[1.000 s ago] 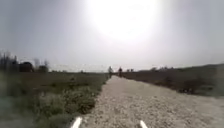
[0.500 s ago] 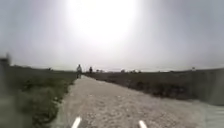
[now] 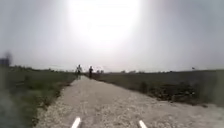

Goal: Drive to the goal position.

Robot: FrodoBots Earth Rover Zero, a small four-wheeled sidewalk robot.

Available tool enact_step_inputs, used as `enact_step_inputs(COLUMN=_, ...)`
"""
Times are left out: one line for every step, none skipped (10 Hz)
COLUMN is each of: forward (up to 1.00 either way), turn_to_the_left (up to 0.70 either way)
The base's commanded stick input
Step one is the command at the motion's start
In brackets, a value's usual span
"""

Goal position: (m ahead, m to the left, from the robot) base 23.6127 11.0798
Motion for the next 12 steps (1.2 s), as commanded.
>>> enact_step_inputs(forward=0.70, turn_to_the_left=0.00)
enact_step_inputs(forward=0.70, turn_to_the_left=0.00)
enact_step_inputs(forward=0.70, turn_to_the_left=0.00)
enact_step_inputs(forward=0.70, turn_to_the_left=0.00)
enact_step_inputs(forward=0.70, turn_to_the_left=0.00)
enact_step_inputs(forward=0.70, turn_to_the_left=0.00)
enact_step_inputs(forward=0.70, turn_to_the_left=0.00)
enact_step_inputs(forward=0.70, turn_to_the_left=0.00)
enact_step_inputs(forward=0.70, turn_to_the_left=0.00)
enact_step_inputs(forward=0.70, turn_to_the_left=0.00)
enact_step_inputs(forward=0.70, turn_to_the_left=0.00)
enact_step_inputs(forward=0.70, turn_to_the_left=0.00)
